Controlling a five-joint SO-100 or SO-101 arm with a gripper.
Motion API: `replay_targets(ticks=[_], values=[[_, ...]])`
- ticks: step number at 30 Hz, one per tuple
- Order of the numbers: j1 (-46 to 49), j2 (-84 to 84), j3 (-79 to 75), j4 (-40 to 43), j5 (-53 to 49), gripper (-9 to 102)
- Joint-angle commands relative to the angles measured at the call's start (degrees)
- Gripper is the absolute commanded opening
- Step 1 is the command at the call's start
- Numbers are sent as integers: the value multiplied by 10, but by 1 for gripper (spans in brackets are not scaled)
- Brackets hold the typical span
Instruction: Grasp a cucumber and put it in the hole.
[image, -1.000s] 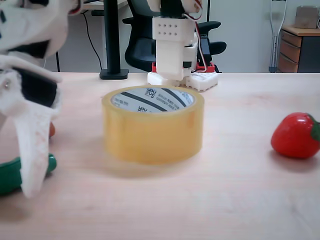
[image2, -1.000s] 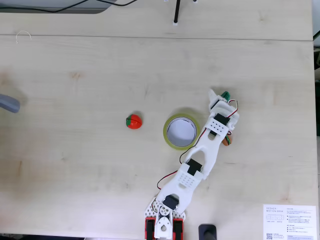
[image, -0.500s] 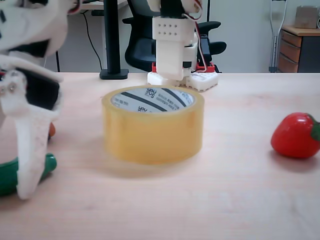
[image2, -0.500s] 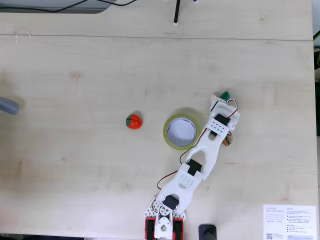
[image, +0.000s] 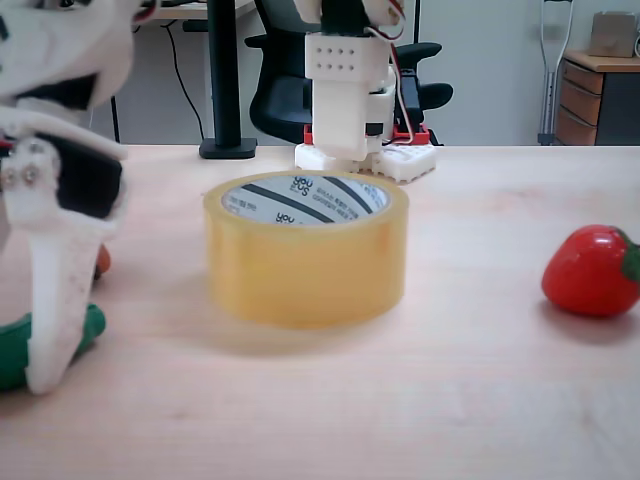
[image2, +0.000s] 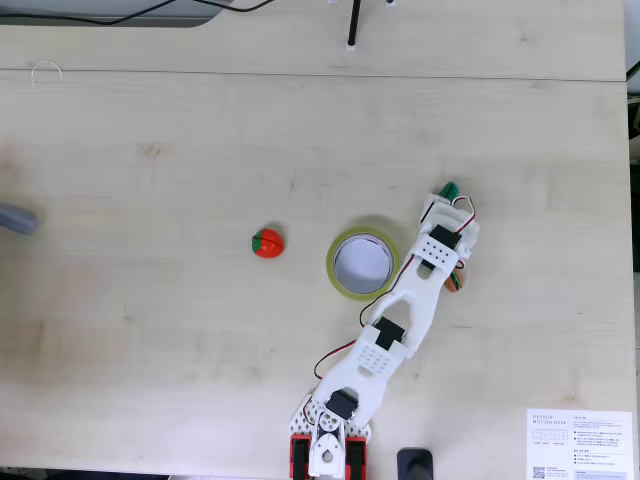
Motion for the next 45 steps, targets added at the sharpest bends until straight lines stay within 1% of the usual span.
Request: replay_targets(ticks=[1, 5, 22, 30, 38, 42, 45], values=[[-8, -4, -3, 37, -9, 20], [-12, -5, -3, 53, -9, 16], [-13, 1, -3, 62, -9, 10], [-13, 25, -3, 66, -9, 10], [-12, 83, -3, 102, -9, 11], [-12, 136, -3, 144, -9, 11], [-13, 163, -3, 152, -9, 11]])
